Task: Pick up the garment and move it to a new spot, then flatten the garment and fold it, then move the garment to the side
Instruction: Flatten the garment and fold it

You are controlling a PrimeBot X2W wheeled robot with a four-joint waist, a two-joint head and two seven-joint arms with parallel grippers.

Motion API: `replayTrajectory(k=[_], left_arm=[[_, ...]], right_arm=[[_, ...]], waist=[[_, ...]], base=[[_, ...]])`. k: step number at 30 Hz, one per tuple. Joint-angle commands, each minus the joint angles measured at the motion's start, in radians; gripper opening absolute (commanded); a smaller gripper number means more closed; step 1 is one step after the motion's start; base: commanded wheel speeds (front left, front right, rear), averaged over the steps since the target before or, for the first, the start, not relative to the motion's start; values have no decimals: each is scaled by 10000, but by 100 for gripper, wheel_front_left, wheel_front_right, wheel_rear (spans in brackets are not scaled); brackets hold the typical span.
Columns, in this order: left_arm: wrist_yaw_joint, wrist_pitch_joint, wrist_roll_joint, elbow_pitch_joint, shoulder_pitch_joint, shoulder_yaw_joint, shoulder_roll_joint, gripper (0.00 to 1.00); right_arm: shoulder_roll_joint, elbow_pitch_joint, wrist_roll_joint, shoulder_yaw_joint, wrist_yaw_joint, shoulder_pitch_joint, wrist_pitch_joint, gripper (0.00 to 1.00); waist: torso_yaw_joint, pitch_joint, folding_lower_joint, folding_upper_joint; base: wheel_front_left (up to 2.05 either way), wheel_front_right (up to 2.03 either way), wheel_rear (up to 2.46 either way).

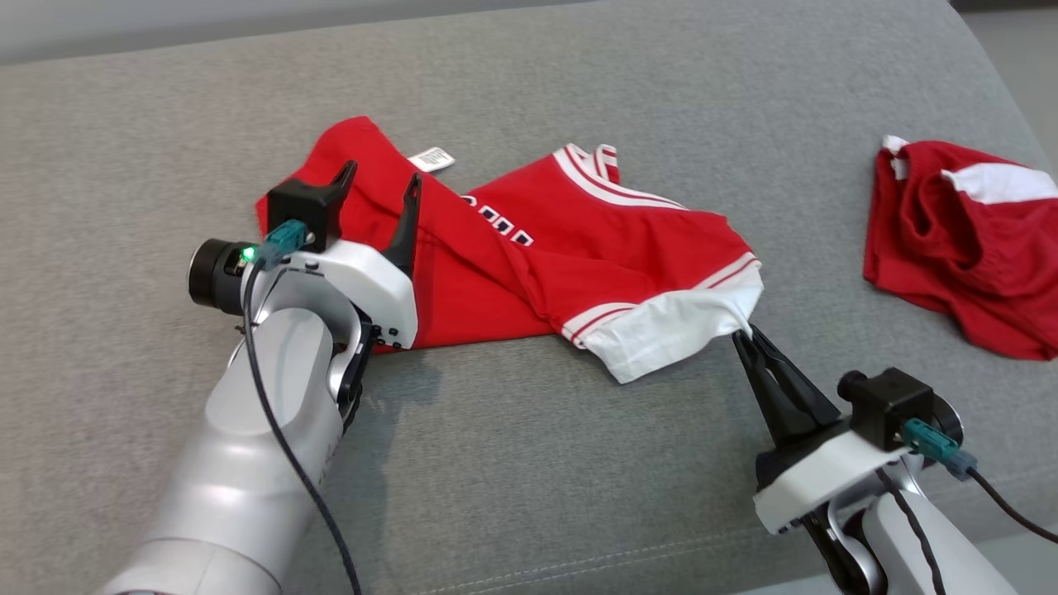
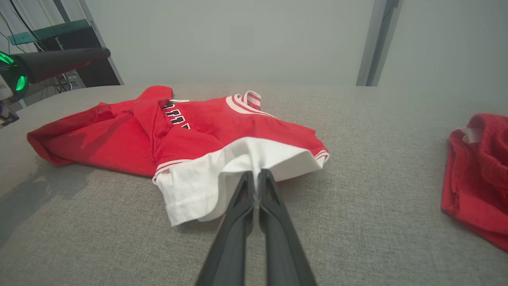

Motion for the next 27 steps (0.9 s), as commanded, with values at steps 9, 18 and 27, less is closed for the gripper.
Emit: replayTrajectory(k=[9, 18, 27], left_arm=[[418, 102, -346, 1478, -1475, -489, 247, 100], [826, 578, -717, 2714, -1825, -771, 247, 58], [692, 840, -1105, 2926, -1783, -1035, 247, 0]], right_arm=[[262, -193, 251, 668, 40, -740, -61, 0], [419, -73, 289, 740, 40, -855, -61, 0], [465, -17, 353, 740, 40, -948, -61, 0]], waist=[[-1061, 756, 0, 0], [-1149, 914, 0, 0], [-1012, 1017, 0, 0]], base=[[0, 0, 0], [0, 0, 0], [0, 0, 0]])
